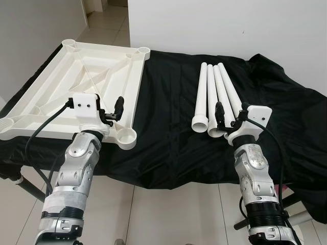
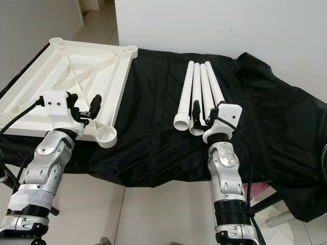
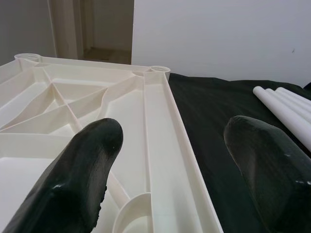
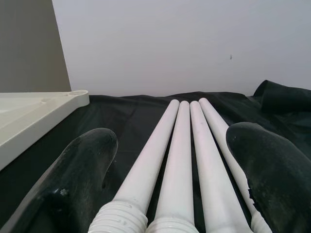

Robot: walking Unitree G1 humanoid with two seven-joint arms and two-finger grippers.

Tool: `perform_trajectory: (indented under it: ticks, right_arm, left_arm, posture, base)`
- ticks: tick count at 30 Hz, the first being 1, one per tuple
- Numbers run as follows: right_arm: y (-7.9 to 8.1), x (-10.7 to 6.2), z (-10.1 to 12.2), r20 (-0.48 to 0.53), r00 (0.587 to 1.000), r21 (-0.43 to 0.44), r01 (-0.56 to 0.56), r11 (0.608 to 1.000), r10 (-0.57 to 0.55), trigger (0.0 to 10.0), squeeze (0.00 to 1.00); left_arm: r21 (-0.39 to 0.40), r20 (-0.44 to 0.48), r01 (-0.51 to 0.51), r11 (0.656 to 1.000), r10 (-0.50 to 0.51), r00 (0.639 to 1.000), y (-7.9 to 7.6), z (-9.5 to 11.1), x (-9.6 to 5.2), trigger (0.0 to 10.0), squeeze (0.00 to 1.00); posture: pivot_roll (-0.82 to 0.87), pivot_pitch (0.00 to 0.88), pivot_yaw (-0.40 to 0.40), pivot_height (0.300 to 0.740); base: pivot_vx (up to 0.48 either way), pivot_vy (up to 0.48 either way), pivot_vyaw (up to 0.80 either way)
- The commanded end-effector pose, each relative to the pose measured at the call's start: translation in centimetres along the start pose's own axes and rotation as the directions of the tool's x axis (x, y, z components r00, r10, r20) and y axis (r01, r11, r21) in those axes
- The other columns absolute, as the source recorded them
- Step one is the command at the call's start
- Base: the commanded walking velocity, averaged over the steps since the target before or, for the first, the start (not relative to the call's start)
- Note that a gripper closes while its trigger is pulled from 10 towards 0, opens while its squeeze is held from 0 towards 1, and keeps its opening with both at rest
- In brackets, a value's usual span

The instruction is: Building children table

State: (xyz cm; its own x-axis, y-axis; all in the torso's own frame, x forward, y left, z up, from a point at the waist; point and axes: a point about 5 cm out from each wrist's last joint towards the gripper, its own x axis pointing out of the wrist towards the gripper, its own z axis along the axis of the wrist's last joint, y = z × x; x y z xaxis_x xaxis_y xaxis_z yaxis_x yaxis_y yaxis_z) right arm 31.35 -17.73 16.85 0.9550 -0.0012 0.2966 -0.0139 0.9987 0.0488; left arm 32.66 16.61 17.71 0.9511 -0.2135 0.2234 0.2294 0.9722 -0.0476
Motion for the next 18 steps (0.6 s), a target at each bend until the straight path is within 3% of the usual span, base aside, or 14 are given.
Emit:
perform_trajectory:
  ticks: [1, 11, 18]
  right_arm:
    - [0.07, -0.03, -0.11, 0.002, 1.000, -0.012, -0.003, 1.000, 0.003, 10.0, 0.00]
    - [0.38, 0.11, -0.05, 0.020, 1.000, -0.021, -0.023, 1.000, 0.023, 10.0, 0.00]
    - [0.44, 0.23, -0.02, 0.025, 0.999, -0.023, -0.026, 0.999, 0.026, 10.0, 0.00]
  left_arm:
    - [0.014, 0.002, -0.020, 1.000, 0.020, 1.000, -0.05, -0.13, -0.09, 10.0, 0.00]
    - [-0.012, 0.008, -0.020, 1.000, 0.020, 1.000, -0.12, -0.27, -0.06, 10.0, 0.00]
    - [-0.009, 0.010, -0.010, 1.000, 0.011, 1.000, -0.24, -0.29, 0.02, 10.0, 0.00]
  posture:
    - [0.02, 0.000, -0.026, 0.740]
    - [0.02, 0.000, -0.032, 0.740]
    - [0.02, 0.000, -0.034, 0.740]
  base:
    - [0.000, 0.000, 0.00]
    - [0.000, 0.000, 0.00]
    - [0.000, 0.290, 0.00]
